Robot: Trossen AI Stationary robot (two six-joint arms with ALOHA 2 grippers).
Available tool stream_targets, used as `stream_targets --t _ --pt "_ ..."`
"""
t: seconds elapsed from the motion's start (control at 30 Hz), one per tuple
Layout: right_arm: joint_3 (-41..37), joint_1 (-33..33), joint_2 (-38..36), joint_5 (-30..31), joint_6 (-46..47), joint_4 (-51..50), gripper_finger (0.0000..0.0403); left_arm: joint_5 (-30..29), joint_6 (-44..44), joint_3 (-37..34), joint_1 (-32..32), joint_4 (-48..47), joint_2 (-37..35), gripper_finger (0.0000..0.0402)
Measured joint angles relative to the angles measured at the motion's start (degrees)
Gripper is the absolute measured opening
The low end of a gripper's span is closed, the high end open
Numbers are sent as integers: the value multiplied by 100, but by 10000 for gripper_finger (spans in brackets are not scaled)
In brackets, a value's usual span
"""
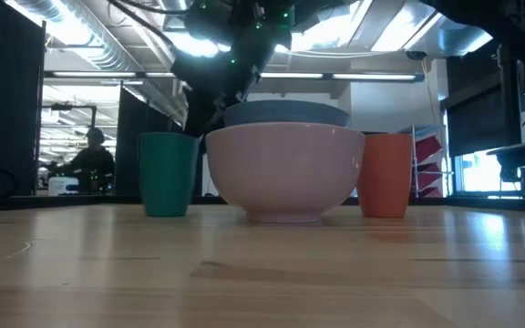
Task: Nest bowls inside each other
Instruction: Stack the green cup on the orange cup
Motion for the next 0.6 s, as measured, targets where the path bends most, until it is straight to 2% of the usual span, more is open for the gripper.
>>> stream_targets --t 0.27,0.37,0.6 --pt "-1 42 180 -166 -40 25 88 3 -30 0 -17 -76 0 145" --pt "1 46 197 -212 -224 159 19 8 -35 0 -19 -97 0 145" --pt "391 31 197 -132 -323 60 2 12 -16 0 -19 -103 0 145"
